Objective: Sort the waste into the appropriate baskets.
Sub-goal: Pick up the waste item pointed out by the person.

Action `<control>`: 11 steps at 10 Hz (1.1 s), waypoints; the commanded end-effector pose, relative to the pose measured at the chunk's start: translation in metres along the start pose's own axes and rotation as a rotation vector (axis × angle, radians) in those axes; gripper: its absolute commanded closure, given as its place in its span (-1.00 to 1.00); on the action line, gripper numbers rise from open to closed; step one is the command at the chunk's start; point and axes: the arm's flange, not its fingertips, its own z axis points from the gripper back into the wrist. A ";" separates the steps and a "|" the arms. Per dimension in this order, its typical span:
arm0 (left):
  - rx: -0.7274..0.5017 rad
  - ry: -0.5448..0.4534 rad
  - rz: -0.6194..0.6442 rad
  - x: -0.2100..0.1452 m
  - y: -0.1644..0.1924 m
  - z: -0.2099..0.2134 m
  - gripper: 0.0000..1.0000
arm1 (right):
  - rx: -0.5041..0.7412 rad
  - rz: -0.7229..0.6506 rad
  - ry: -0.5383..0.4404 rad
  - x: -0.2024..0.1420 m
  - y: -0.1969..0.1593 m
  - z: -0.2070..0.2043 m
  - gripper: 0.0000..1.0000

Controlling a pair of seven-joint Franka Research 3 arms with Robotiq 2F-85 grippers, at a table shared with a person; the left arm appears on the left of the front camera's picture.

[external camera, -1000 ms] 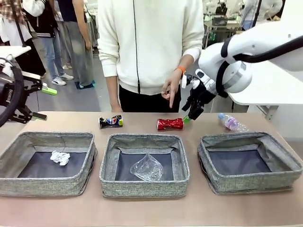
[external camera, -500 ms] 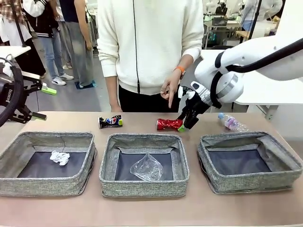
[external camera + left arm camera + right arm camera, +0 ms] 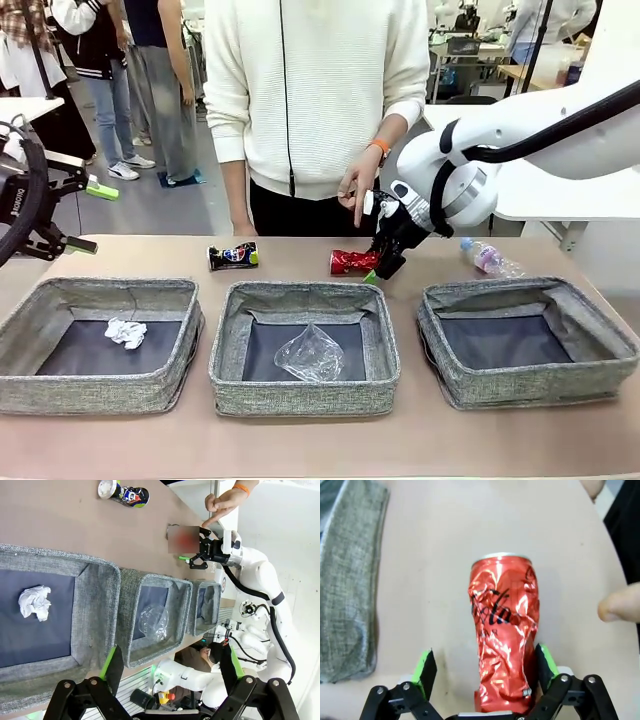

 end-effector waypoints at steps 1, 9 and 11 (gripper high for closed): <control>-0.028 -0.004 -0.016 0.000 0.000 0.000 -1.00 | -0.022 -0.022 -0.007 0.007 -0.010 -0.007 -1.00; -0.028 -0.004 -0.016 0.000 0.000 0.000 -1.00 | -0.059 -0.073 -0.062 -0.004 0.000 0.010 0.94; -0.028 -0.004 -0.016 0.000 0.000 0.000 -1.00 | -0.060 -0.096 -0.052 -0.005 0.003 0.019 1.00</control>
